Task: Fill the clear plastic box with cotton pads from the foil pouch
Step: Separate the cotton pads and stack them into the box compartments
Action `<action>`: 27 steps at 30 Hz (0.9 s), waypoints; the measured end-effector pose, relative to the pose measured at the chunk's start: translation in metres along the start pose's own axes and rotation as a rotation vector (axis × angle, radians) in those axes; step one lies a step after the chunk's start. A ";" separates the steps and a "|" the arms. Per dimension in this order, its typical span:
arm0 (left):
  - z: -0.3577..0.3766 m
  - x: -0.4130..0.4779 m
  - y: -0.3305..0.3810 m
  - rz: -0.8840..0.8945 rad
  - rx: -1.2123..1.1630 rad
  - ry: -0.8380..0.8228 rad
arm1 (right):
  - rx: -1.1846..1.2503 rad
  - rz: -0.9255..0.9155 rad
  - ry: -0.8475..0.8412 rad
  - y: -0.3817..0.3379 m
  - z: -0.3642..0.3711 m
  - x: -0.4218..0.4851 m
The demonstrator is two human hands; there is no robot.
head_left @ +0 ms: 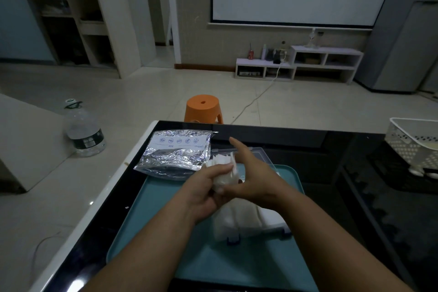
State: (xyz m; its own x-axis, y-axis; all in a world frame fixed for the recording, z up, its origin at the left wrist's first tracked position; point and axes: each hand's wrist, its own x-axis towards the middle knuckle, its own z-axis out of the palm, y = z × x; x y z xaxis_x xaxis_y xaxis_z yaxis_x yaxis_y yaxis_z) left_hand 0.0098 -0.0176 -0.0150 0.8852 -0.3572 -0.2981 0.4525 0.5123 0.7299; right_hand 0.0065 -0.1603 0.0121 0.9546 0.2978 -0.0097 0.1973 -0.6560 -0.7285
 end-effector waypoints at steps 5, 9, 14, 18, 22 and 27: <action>0.000 -0.001 0.000 0.029 -0.060 -0.039 | 0.156 -0.045 -0.076 0.001 -0.001 -0.002; 0.001 -0.003 0.005 0.026 -0.128 -0.022 | 0.273 -0.050 -0.030 -0.002 -0.004 -0.004; 0.002 0.000 0.009 0.000 -0.169 0.076 | 0.285 -0.039 0.027 -0.005 -0.006 -0.003; 0.000 0.004 0.004 -0.032 -0.098 0.070 | 0.241 -0.055 0.069 -0.006 -0.005 -0.004; -0.002 0.004 0.002 -0.039 -0.097 0.062 | 0.212 -0.041 0.038 -0.004 -0.002 -0.003; -0.002 0.002 0.002 -0.007 -0.144 0.006 | 0.112 -0.013 -0.005 -0.003 -0.004 -0.002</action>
State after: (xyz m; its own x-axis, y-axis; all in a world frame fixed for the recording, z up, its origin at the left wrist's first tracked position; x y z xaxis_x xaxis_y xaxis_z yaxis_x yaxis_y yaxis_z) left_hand 0.0129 -0.0159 -0.0157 0.8826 -0.3566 -0.3064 0.4687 0.6169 0.6322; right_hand 0.0048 -0.1617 0.0165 0.9508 0.3097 -0.0029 0.1833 -0.5702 -0.8008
